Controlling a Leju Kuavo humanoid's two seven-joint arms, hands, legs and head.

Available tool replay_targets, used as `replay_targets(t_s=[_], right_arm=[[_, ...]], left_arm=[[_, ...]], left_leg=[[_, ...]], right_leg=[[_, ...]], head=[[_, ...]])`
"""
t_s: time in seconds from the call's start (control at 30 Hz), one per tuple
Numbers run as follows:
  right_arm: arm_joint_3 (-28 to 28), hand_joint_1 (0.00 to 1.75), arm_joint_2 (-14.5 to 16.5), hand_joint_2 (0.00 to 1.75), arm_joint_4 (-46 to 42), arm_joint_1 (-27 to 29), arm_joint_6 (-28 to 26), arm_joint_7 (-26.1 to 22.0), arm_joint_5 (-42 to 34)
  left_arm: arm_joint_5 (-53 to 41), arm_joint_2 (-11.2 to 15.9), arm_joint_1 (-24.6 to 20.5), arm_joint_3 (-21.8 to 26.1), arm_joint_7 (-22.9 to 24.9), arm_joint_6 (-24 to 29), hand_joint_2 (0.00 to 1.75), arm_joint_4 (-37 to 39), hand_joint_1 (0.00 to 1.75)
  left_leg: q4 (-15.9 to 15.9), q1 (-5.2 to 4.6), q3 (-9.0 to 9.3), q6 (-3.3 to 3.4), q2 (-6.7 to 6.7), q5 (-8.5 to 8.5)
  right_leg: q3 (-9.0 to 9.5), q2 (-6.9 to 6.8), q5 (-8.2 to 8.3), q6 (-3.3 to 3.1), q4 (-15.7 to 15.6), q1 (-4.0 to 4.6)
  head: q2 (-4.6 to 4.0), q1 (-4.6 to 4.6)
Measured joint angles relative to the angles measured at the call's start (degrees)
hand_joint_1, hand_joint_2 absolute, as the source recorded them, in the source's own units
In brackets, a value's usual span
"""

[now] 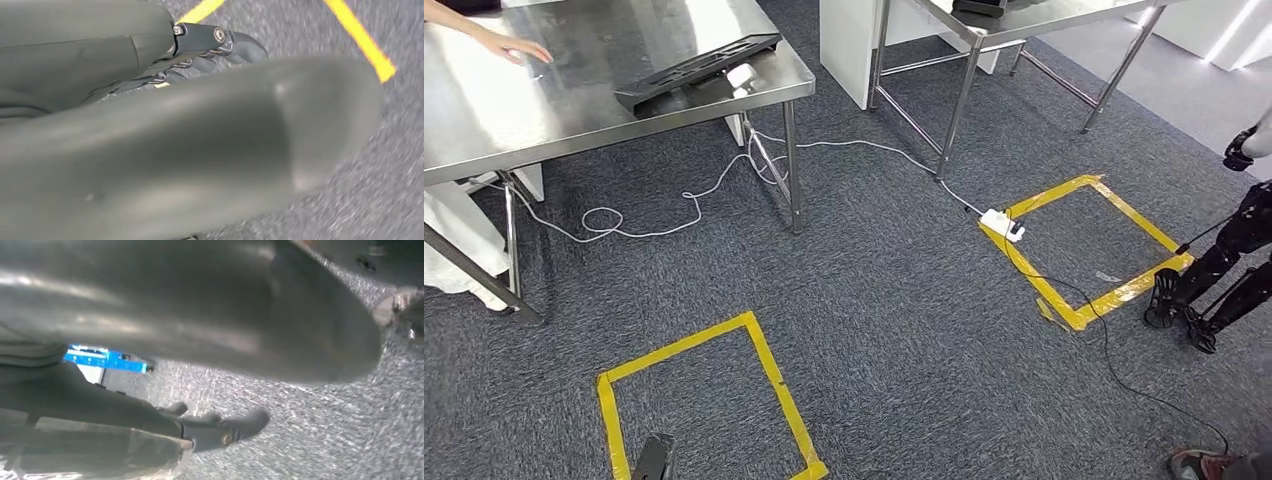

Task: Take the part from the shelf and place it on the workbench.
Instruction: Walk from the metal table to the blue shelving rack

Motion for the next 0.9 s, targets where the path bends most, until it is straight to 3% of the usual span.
replay_targets(t_s=[0.07, 0.1, 0.17, 0.23, 0.27, 0.33, 0.37, 0.43, 0.5, 0.53, 0.57, 0.6, 0.63, 0.7, 0.73, 0.8, 0.83, 0.87, 0.9], right_arm=[[-0.01, 0.0, -0.06, 0.0, 0.0, 0.02, 0.2, 0.04, 0.01], [-0.02, 0.0, -0.09, 0.0, 0.0, 0.11, 0.25, 0.05, 0.02], [-0.02, 0.0, -0.18, 0.0, 0.0, 0.19, 0.28, 0.07, 0.09], [-0.03, 0.0, -0.3, 0.0, 0.0, -0.02, 0.28, 0.08, 0.16], [-0.04, 0.0, -0.36, 0.0, 0.0, -0.12, 0.28, 0.09, 0.19], [-0.04, 0.0, -0.49, 0.0, 0.0, -0.13, 0.28, 0.16, 0.27], [-0.04, 0.0, -0.51, 0.0, 0.0, -0.06, 0.29, 0.19, 0.32], [-0.04, 0.0, -0.51, 0.0, 0.0, -0.05, 0.3, 0.24, 0.41], [-0.04, 0.0, -0.43, 0.0, 0.0, -0.18, 0.31, 0.26, 0.48], [-0.04, 0.0, -0.42, 0.0, 0.0, -0.22, 0.31, 0.27, 0.49], [-0.04, 0.0, -0.4, 0.0, 0.0, -0.2, 0.31, 0.27, 0.5], [-0.04, 0.0, -0.4, 0.0, 0.0, -0.14, 0.32, 0.27, 0.5], [-0.04, 0.0, -0.38, 0.0, 0.0, -0.07, 0.33, 0.27, 0.5], [-0.04, 0.0, -0.28, 0.0, 0.0, -0.09, 0.37, 0.29, 0.5], [-0.04, 0.0, -0.23, 0.0, 0.0, -0.18, 0.38, 0.31, 0.5], [-0.14, 0.0, -0.2, 0.0, 0.0, -0.3, 0.39, 0.36, 0.5], [-0.25, 0.0, -0.22, 0.0, 0.0, -0.26, 0.39, 0.46, 0.52], [-0.36, 0.0, -0.22, 0.0, 0.0, -0.2, 0.44, 0.62, 0.57], [-0.45, 0.0, -0.19, 0.0, 0.0, -0.21, 0.6, 0.86, 0.65]], left_arm=[[-0.02, -0.07, 0.04, -0.16, 0.13, 0.03, 0.0, 0.01, 0.0], [-0.03, -0.13, 0.02, -0.28, 0.15, 0.03, 0.0, 0.01, 0.0], [-0.05, -0.25, -0.05, -0.52, 0.17, 0.03, 0.0, 0.01, 0.0], [-0.11, -0.36, -0.1, -0.7, 0.24, 0.02, 0.0, 0.01, 0.0], [-0.17, -0.41, -0.13, -0.79, 0.29, 0.0, 0.0, 0.01, 0.0], [-0.31, -0.53, -0.29, -1.07, 0.4, -0.07, 0.0, 0.01, 0.0], [-0.36, -0.58, -0.41, -1.22, 0.43, -0.12, 0.0, 0.01, 0.0], [-0.42, -0.59, -0.49, -1.44, 0.45, -0.19, 0.0, 0.01, 0.0], [-0.46, -0.55, -0.21, -1.47, 0.51, -0.21, 0.0, 0.03, 0.0], [-0.49, -0.54, -0.04, -1.48, 0.54, -0.21, 0.0, 0.04, 0.0], [-0.51, -0.54, 0.08, -1.48, 0.55, -0.21, 0.0, 0.06, 0.0], [-0.56, -0.53, 0.13, -1.5, 0.56, -0.21, 0.0, 0.07, 0.0], [-0.62, -0.51, 0.15, -1.52, 0.57, -0.24, 0.0, 0.08, 0.0], [-0.78, -0.42, 0.16, -1.6, 0.76, -0.4, 0.0, 0.09, 0.0], [-0.84, -0.37, 0.17, -1.64, 1.18, -0.69, 0.0, 0.11, 0.0], [-0.83, -0.33, 0.07, -1.81, 3.97, -2.18, 0.0, 0.21, 0.0], [-0.85, -0.32, -0.03, -1.95, 6.59, -3.45, 0.0, 0.33, 0.0], [-0.96, -0.31, -0.13, -2.15, 9.8, -4.96, 0.0, 0.48, 0.0], [-1.25, -0.27, -0.16, -2.42, 13.2, -6.58, 0.0, 0.66, 0.0]], left_leg=[[0.02, -0.25, -0.3, 0.0, 1.57, -0.01], [0.03, -0.36, -0.36, -0.02, 2.27, -0.03], [0.03, -0.51, -0.27, -0.14, 3.55, -0.1], [0.03, -0.77, 0.02, -0.6, 4.7, -0.39], [0.01, -0.87, 0.23, -0.91, 5.28, -0.58], [-0.23, -0.89, 0.73, -1.58, 6.41, -0.85], [-0.11, -0.77, 0.85, -1.9, 6.0, -1.1], [2.73, -0.55, -0.21, -2.33, 2.81, -3.22], [10.06, -0.42, -3.72, -2.56, -0.55, -7.18], [13.75, -0.39, -5.69, -2.7, -1.11, -8.59], [15.98, -0.35, -7.11, -2.84, -1.3, -8.9], [15.97, -0.24, -7.51, -2.98, -1.34, -7.85], [13.67, -0.06, -6.85, -3.08, -1.5, -5.75], [6.15, 0.44, -4.0, -3.21, -3.44, -1.24], [3.33, 0.6, -2.91, -3.14, -4.53, -0.09], [1.29, 0.33, -2.2, -2.59, -5.5, 0.05], [1.21, 0.12, -2.18, -2.08, -4.83, 0.09], [0.95, -0.01, -1.95, -1.51, -4.17, 0.27], [0.68, -0.05, -1.67, -0.96, -3.49, 0.49]], right_leg=[[-2.06, -0.54, -1.71, 0.49, 4.5, 0.01], [-1.32, -0.72, -1.21, 0.9, 3.43, 0.04], [3.02, -2.32, 1.47, 1.36, -4.34, 0.29], [6.2, -4.89, 3.83, 0.84, -10.68, 1.12], [6.6, -5.61, 4.43, 0.35, -11.82, 1.49], [6.38, -4.9, 5.02, -0.5, -12.02, 1.82], [6.6, -4.23, 5.29, -0.91, -12.29, 1.37], [7.1, -2.89, 5.84, -1.93, -12.83, 0.46], [7.18, -1.45, 6.01, -2.61, -12.93, 0.22], [7.15, -0.62, 6.0, -2.71, -12.92, 0.3], [7.14, 0.25, 5.99, -2.71, -12.89, 0.36], [7.18, 1.16, 5.98, -2.7, -12.83, 0.35], [7.25, 2.08, 5.95, -2.66, -12.69, 0.31], [7.11, 3.81, 5.66, -2.26, -12.06, 0.36], [6.83, 4.53, 5.45, -1.93, -11.69, 0.5], [5.9, 5.7, 5.24, -1.06, -11.33, 0.73], [5.53, 6.22, 5.31, -0.62, -11.43, 0.73], [5.24, 5.91, 5.35, -0.25, -11.24, 0.67], [4.8, 4.65, 5.05, -0.07, -10.46, 0.66]], head=[[0.0, 0.07], [0.0, 0.08], [0.0, 0.12], [0.0, 0.16], [0.0, 0.14], [0.0, 0.17], [0.0, 0.04], [0.0, -0.35], [0.0, -0.77], [0.0, -0.85], [0.0, -0.87], [0.0, -0.88], [0.0, -0.88], [0.0, -0.93], [0.0, -0.92], [0.0, -0.92], [0.0, -0.91], [0.0, -0.92], [0.0, -0.87]])
